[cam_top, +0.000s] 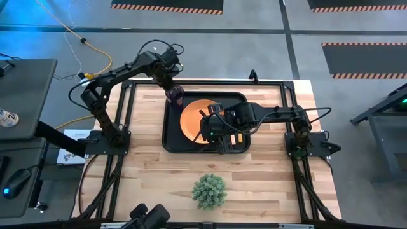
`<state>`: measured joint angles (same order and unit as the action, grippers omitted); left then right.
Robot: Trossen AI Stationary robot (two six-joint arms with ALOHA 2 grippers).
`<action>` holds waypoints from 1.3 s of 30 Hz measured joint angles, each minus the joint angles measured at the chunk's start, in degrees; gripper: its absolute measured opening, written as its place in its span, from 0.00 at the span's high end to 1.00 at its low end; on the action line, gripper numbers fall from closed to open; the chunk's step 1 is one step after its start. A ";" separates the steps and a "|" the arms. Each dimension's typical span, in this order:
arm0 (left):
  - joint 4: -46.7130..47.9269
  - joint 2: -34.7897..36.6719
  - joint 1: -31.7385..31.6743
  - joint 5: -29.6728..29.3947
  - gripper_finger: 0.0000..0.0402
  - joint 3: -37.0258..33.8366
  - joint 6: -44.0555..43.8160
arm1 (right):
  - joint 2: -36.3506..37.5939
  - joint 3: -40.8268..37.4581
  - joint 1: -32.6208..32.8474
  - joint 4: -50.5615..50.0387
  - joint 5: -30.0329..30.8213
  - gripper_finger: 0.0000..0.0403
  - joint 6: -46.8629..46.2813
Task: Pick and place plate/cup/fork/spoon on tray
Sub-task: Put the purple cup on the black tray
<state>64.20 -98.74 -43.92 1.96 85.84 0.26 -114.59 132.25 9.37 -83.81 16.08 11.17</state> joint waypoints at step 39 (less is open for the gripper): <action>4.51 0.16 -0.76 0.13 0.71 6.79 -0.12 | 0.00 0.00 0.01 -0.02 -0.46 0.81 -0.21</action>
<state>68.71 -98.58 -44.69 2.09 92.63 0.14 -114.59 132.25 9.39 -83.83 15.62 10.96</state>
